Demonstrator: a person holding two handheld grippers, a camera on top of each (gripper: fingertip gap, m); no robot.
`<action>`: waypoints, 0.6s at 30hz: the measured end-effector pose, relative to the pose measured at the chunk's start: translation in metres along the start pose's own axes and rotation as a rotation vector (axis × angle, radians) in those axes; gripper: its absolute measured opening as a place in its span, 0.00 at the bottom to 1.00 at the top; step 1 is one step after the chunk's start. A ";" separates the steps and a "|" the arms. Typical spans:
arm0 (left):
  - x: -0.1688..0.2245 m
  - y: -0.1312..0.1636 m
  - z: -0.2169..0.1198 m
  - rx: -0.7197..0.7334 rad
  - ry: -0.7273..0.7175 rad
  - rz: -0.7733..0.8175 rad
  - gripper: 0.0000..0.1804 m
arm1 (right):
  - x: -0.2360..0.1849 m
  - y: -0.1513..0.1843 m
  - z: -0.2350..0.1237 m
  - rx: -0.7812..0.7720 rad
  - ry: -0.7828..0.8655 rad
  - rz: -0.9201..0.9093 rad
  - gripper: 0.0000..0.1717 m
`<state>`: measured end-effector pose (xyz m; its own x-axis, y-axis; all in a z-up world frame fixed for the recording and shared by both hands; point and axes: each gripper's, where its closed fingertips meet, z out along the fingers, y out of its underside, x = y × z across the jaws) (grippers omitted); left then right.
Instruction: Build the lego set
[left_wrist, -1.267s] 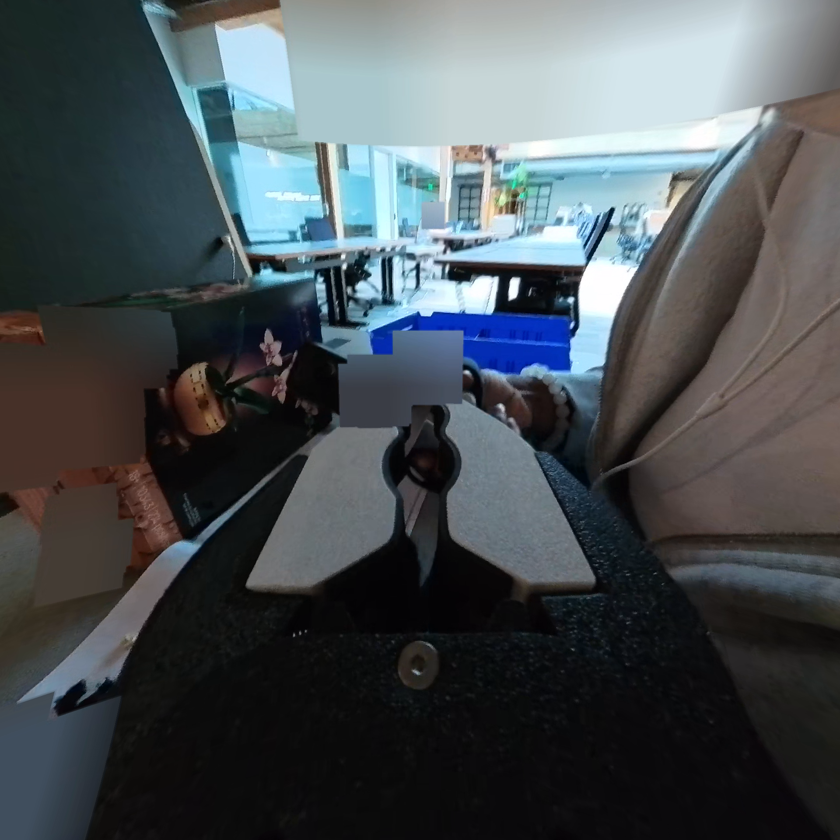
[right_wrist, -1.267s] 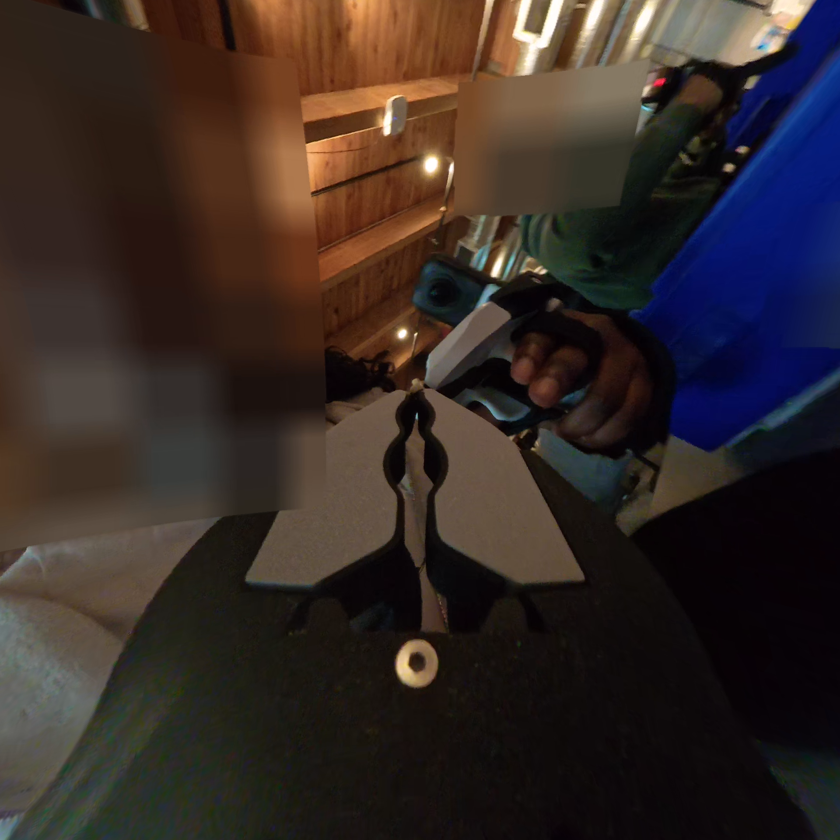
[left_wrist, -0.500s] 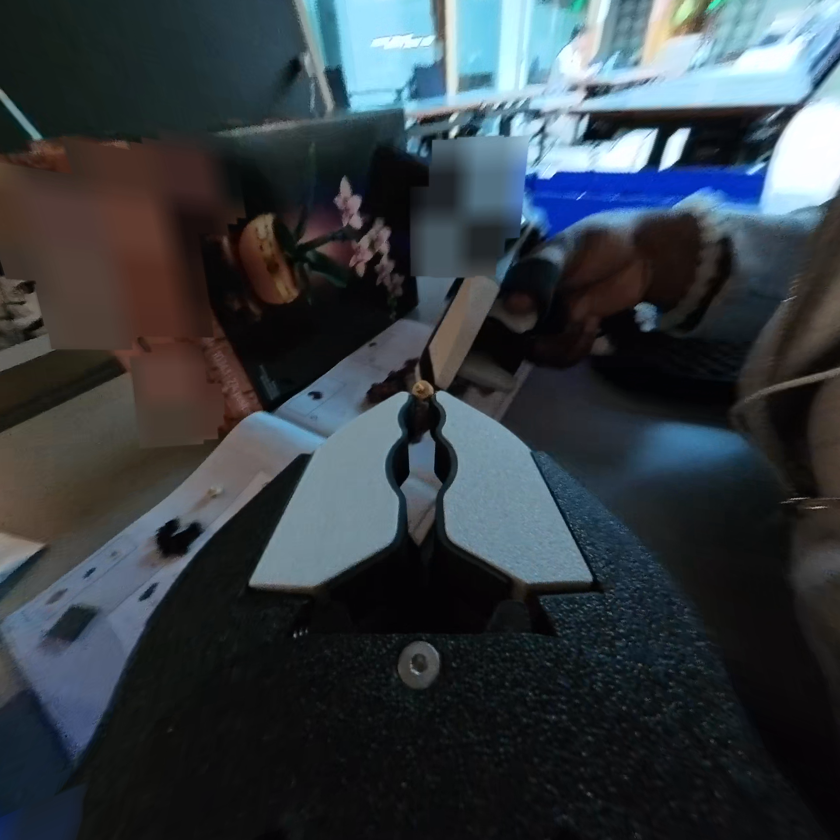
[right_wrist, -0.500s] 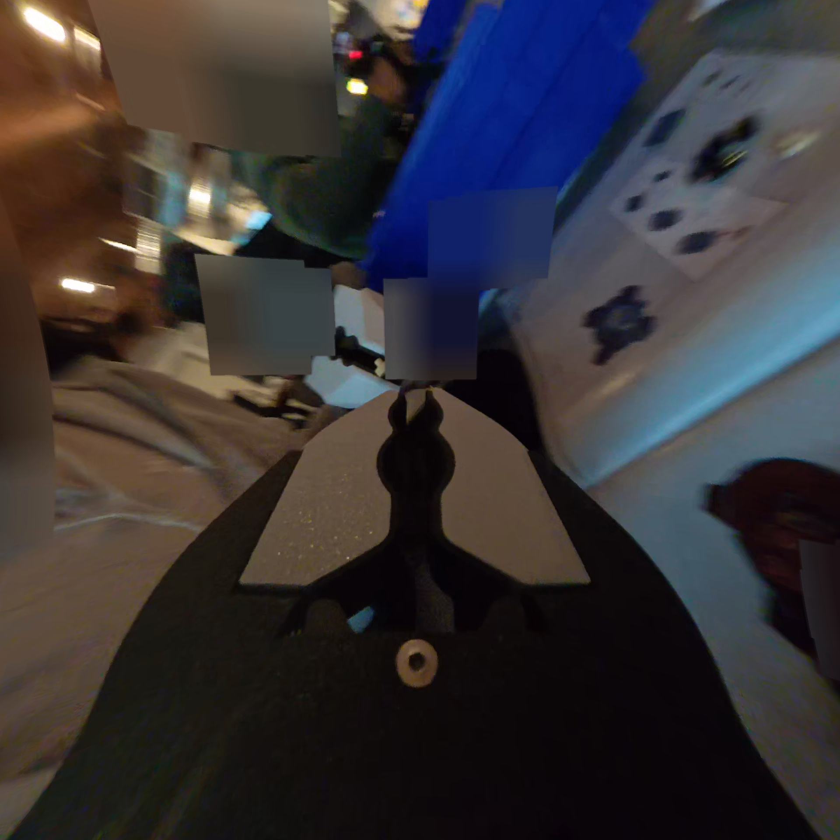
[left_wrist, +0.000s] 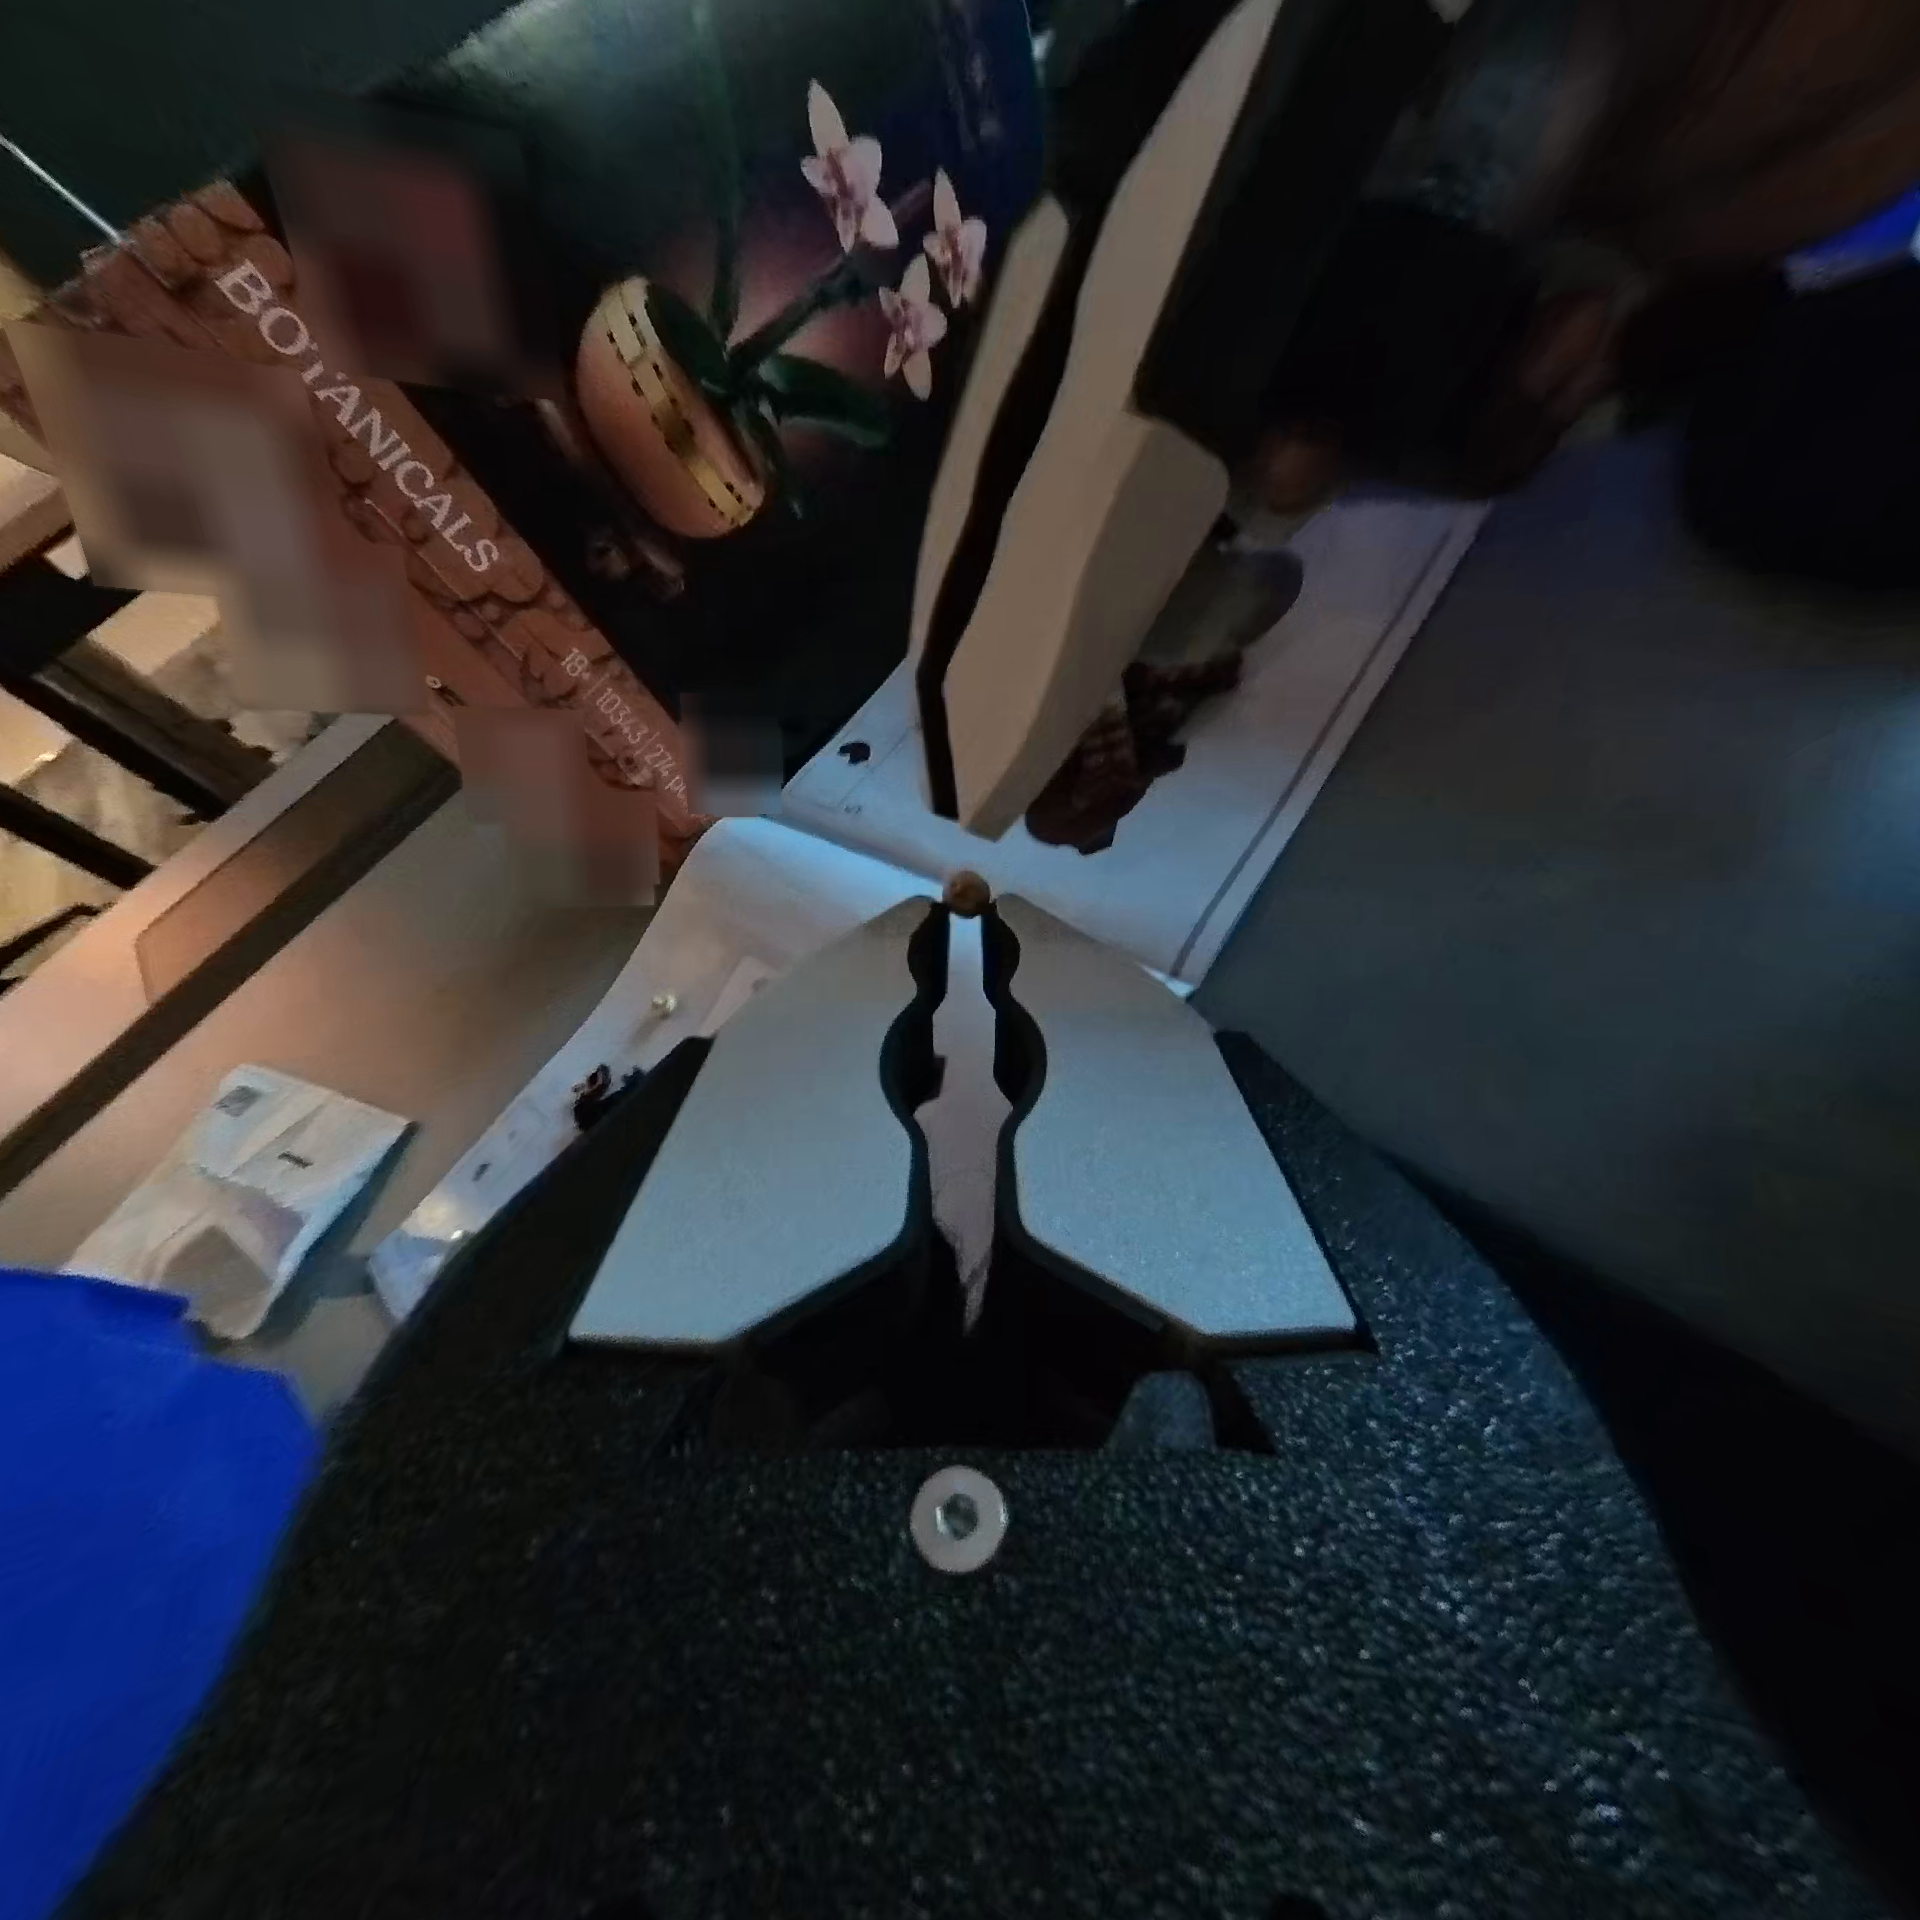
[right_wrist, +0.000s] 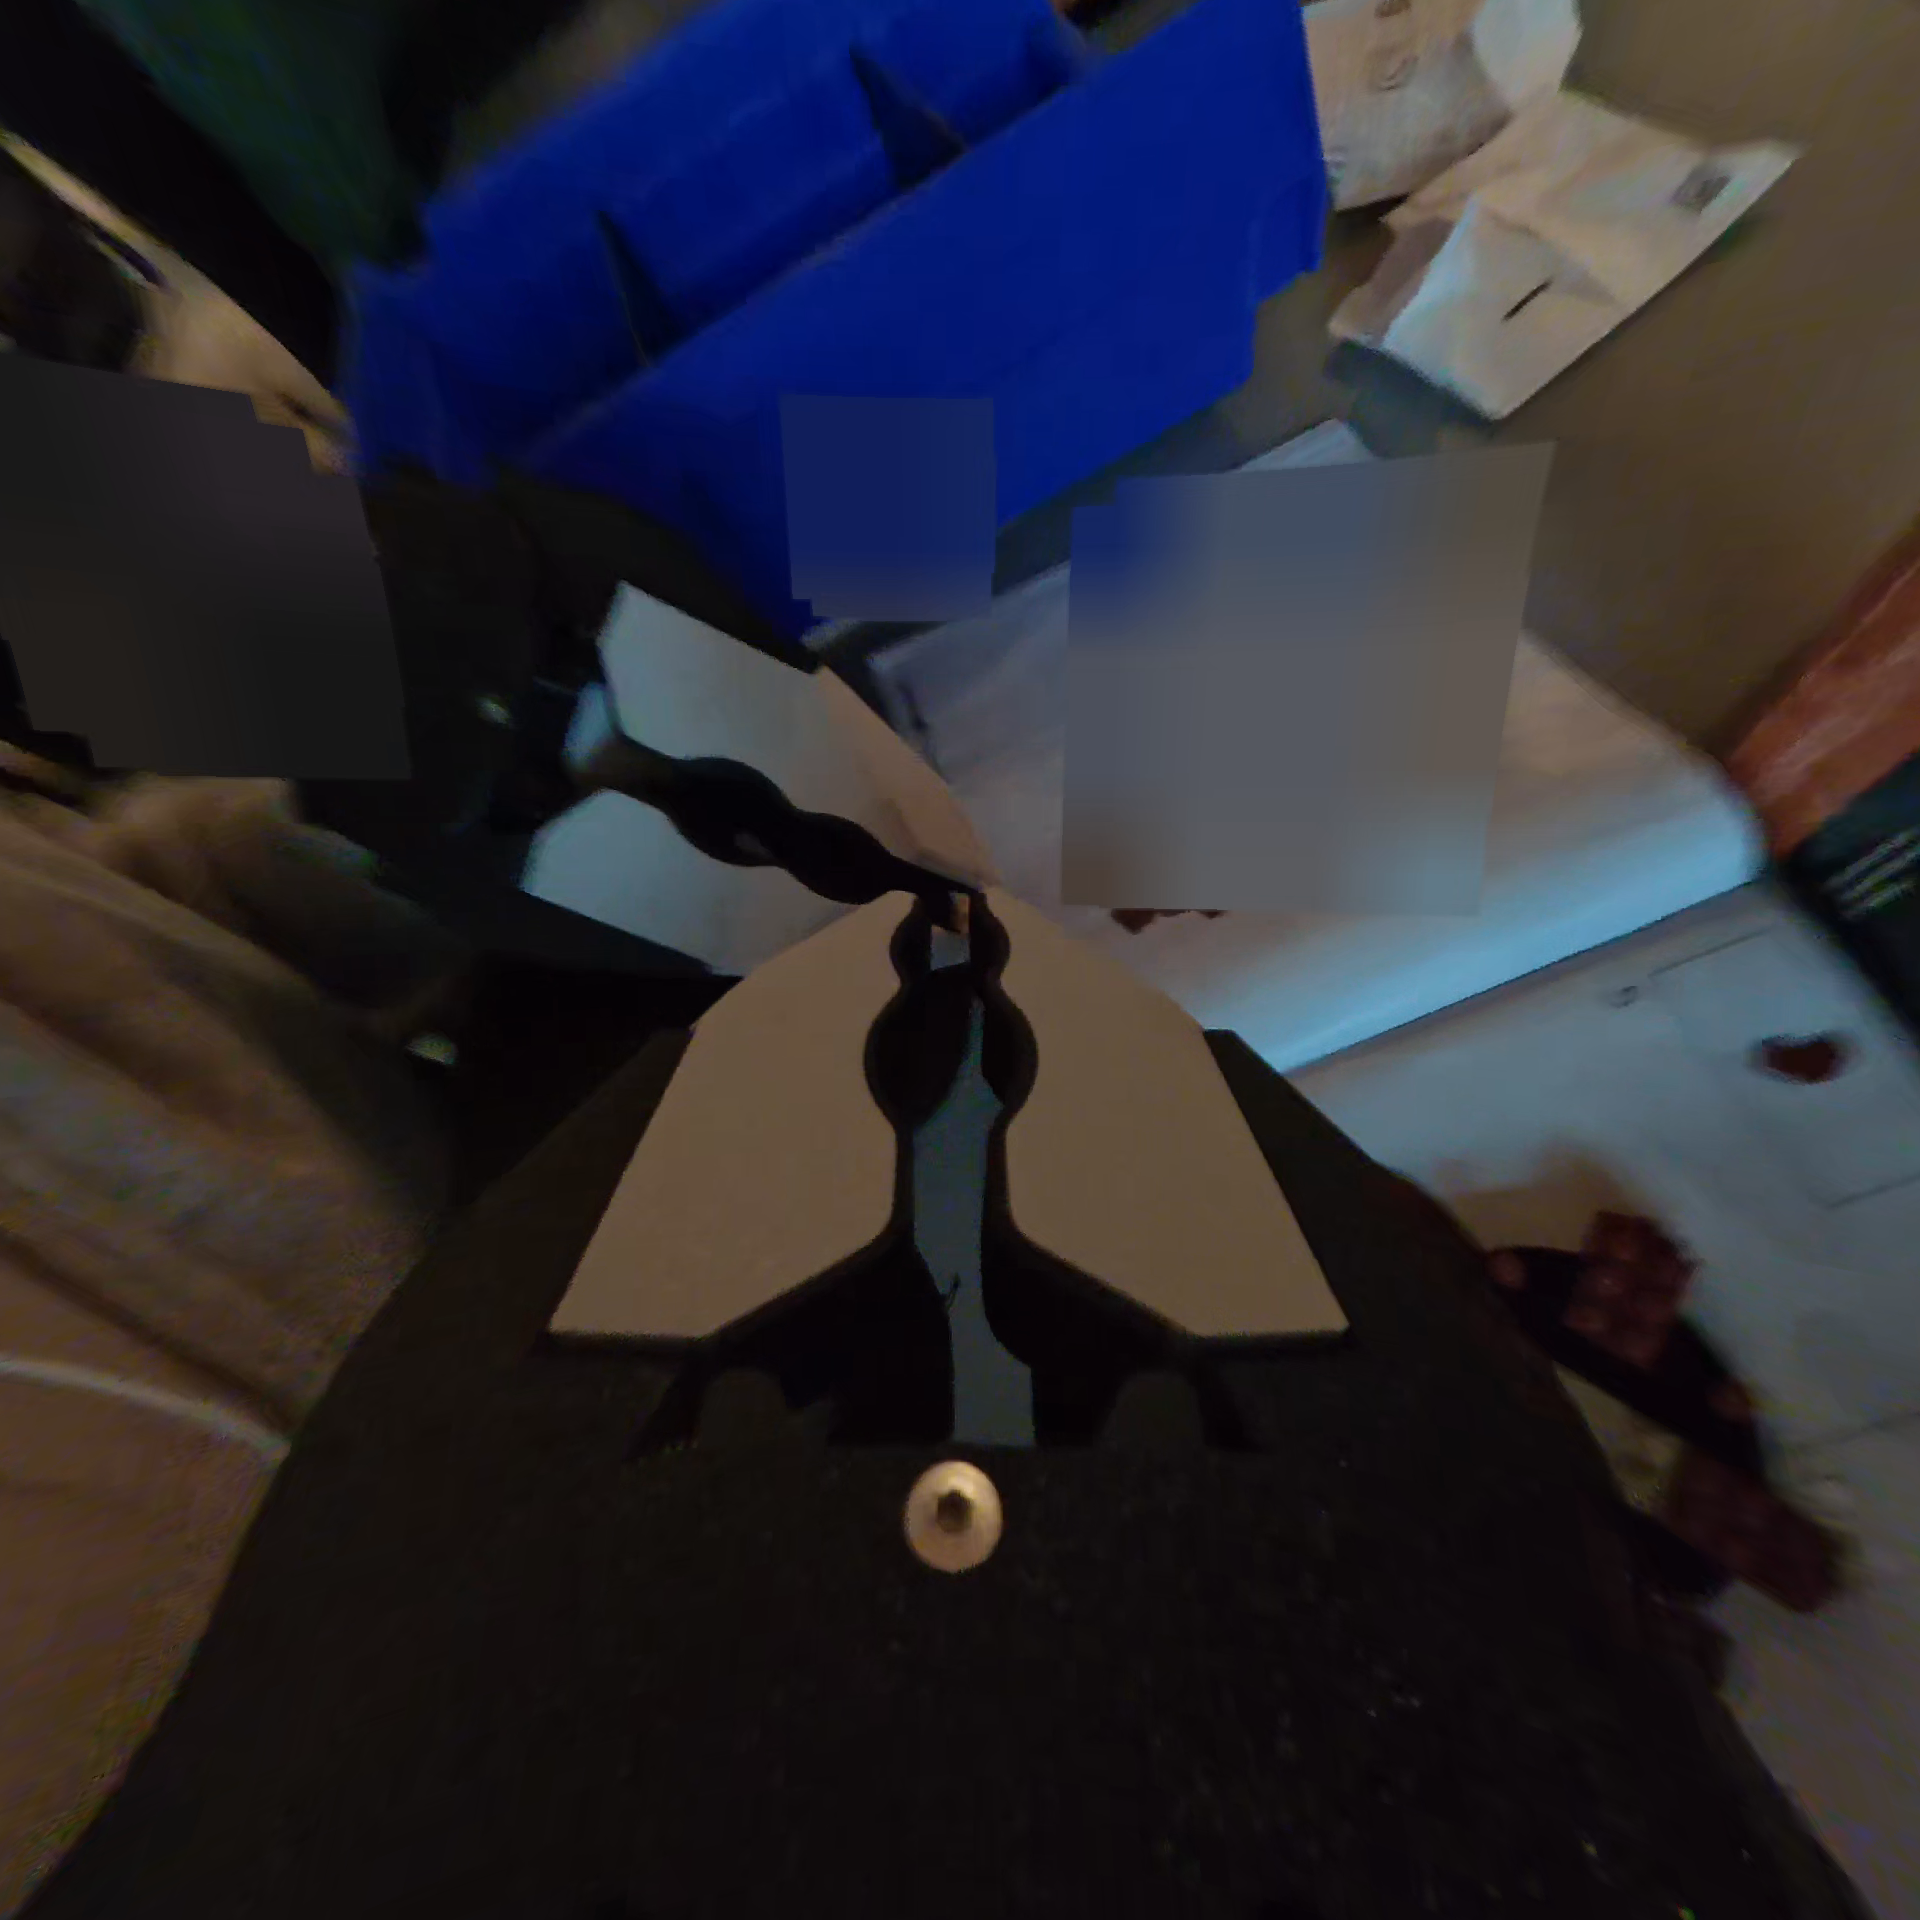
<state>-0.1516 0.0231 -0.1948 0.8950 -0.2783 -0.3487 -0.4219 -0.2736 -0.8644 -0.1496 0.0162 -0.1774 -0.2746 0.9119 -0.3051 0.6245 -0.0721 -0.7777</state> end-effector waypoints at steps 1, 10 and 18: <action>0.000 0.001 0.000 -0.005 -0.001 0.011 0.03 | 0.002 0.001 0.002 -0.020 0.039 -0.054 0.03; 0.000 0.005 0.000 -0.038 -0.027 0.082 0.03 | 0.005 0.008 0.009 -0.114 0.124 -0.131 0.04; 0.002 0.011 0.002 -0.084 -0.049 0.180 0.03 | 0.008 0.014 0.014 -0.157 0.112 -0.083 0.05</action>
<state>-0.1536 0.0218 -0.2057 0.8092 -0.2854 -0.5135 -0.5843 -0.2999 -0.7541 -0.1539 0.0166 -0.1983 -0.2526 0.9519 -0.1736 0.7117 0.0612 -0.6998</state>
